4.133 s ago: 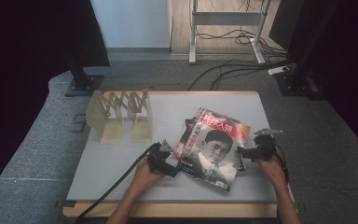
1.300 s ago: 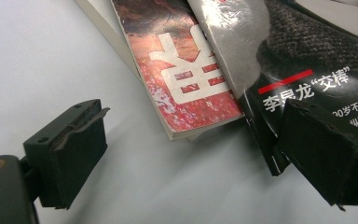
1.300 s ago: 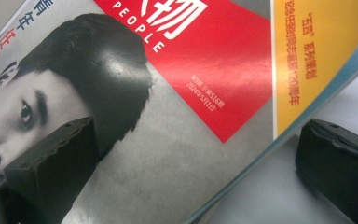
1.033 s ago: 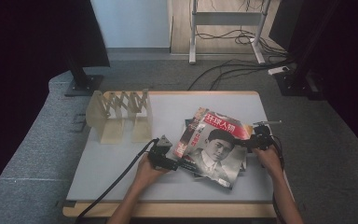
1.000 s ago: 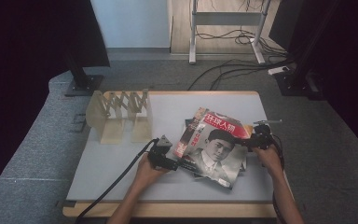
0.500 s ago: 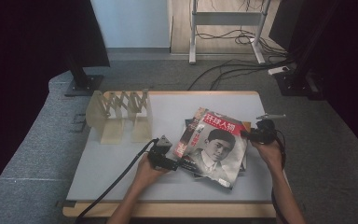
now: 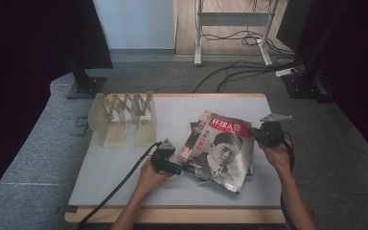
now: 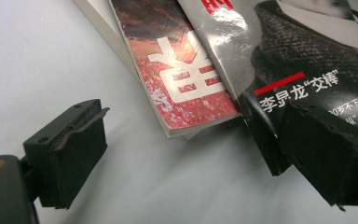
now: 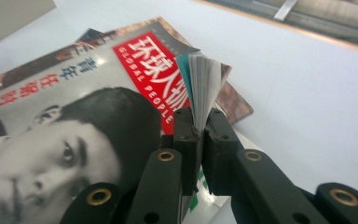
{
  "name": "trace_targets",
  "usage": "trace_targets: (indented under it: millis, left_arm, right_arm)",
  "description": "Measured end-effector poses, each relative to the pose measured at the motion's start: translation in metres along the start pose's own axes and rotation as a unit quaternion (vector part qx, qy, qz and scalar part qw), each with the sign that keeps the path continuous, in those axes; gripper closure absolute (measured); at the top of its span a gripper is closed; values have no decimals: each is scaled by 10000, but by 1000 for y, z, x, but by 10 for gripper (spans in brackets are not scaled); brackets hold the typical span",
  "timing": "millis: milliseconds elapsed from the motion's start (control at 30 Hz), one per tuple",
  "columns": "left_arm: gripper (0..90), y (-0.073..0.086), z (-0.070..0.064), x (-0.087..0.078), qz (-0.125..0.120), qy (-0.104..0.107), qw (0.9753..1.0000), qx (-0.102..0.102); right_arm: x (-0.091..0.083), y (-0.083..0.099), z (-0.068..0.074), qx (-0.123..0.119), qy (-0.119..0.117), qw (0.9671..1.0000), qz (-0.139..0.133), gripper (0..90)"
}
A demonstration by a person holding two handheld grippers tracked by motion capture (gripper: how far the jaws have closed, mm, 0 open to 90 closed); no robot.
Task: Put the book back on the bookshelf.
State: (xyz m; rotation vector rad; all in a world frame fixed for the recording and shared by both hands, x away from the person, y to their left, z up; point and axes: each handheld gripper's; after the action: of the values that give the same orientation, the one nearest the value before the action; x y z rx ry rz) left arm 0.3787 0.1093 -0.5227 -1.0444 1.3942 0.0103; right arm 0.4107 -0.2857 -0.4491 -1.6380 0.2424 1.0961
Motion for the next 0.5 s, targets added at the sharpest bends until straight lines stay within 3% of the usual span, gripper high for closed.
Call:
trace_targets:
  millis: [200, 333, 500]
  left_arm:
    - [116, -2, -2, -6, -37, 15, 10000, 45]
    - [140, -6, -3, -8, 4, -73, 9999, 72]
    - [148, -12, -3, -11, -20, 10, 9999, 129]
  right_arm:
    - [-13, -11, 14, -308, 72, 9994, -145, 847]
    - [-19, -17, 21, -367, 29, 9991, -222, 847]
    - [-26, -22, 25, -396, -89, 9986, -353, 846]
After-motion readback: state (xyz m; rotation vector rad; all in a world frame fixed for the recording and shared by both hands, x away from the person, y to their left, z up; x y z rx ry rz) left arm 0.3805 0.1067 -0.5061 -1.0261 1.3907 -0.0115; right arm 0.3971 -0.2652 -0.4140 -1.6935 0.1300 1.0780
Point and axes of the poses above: each handheld gripper's, and its own axes: x roughly forward along the jaws, y roughly out of its underside, z roughly to its left, and after that the axes turned 12 degrees about z, right-handed
